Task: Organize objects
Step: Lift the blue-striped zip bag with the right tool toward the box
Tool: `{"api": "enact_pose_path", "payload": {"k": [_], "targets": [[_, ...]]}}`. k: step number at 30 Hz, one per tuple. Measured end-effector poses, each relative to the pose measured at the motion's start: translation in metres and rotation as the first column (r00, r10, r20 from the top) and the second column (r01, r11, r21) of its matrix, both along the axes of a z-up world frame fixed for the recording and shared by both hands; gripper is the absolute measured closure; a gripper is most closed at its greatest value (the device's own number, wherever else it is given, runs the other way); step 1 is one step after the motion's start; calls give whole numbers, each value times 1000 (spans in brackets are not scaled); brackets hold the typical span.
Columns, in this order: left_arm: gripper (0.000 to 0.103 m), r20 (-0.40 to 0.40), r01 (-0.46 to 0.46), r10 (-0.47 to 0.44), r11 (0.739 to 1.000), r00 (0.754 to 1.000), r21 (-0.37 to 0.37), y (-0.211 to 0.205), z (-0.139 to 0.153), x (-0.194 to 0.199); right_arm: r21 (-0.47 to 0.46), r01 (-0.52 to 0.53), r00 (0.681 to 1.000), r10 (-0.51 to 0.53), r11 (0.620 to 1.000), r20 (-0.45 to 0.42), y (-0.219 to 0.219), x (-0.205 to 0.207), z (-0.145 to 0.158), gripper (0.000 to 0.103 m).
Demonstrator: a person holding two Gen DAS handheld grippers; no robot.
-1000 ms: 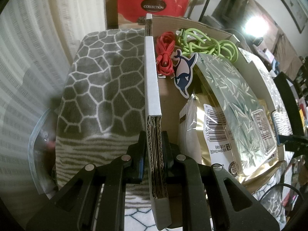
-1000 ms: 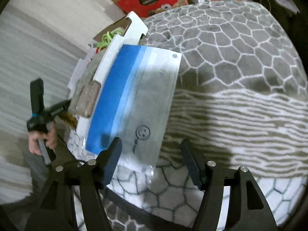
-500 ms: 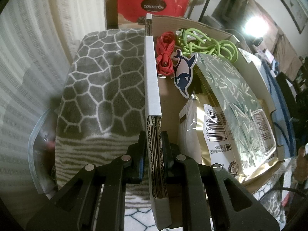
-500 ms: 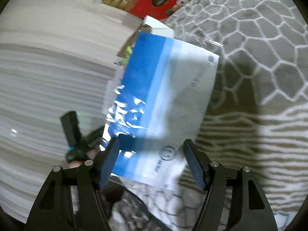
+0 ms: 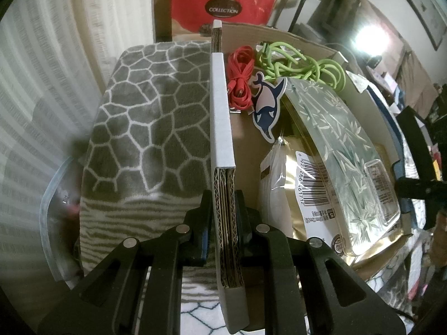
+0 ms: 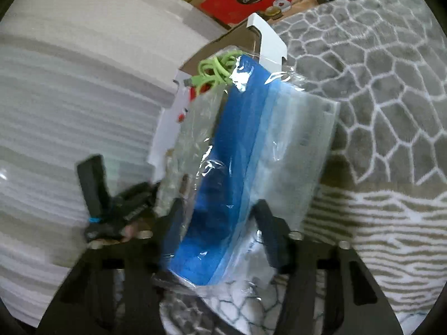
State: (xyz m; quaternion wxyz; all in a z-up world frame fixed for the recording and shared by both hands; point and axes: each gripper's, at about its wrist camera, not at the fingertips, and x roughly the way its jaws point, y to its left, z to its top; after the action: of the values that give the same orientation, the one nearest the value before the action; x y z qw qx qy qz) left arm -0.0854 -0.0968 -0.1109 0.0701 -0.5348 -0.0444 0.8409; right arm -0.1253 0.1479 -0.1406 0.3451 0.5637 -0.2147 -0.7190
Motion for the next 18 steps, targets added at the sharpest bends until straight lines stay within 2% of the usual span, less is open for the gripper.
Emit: {"api": "enact_pose_path", "payload": {"k": [3, 7, 11, 15, 18], "targets": [[90, -1, -1, 1, 1000, 1000, 2, 1, 0, 1, 57, 2, 1000, -1, 998, -26, -2, 3, 6, 79], [90, -1, -1, 1, 1000, 1000, 3, 1, 0, 1, 36, 26, 999, -25, 999, -43, 7, 10, 19, 92], [90, 0, -3, 3, 1000, 1000, 3, 1, 0, 1, 28, 41, 996, -38, 999, -84, 14, 14, 40, 92], [90, 1, -2, 2, 1000, 1000, 4, 1, 0, 1, 107, 59, 982, -38, 992, -186, 18, 9, 71, 92], [90, 0, -3, 3, 1000, 1000, 4, 0, 1, 0, 151, 47, 977, -14, 987, -211, 2, 0, 83, 92]]}}
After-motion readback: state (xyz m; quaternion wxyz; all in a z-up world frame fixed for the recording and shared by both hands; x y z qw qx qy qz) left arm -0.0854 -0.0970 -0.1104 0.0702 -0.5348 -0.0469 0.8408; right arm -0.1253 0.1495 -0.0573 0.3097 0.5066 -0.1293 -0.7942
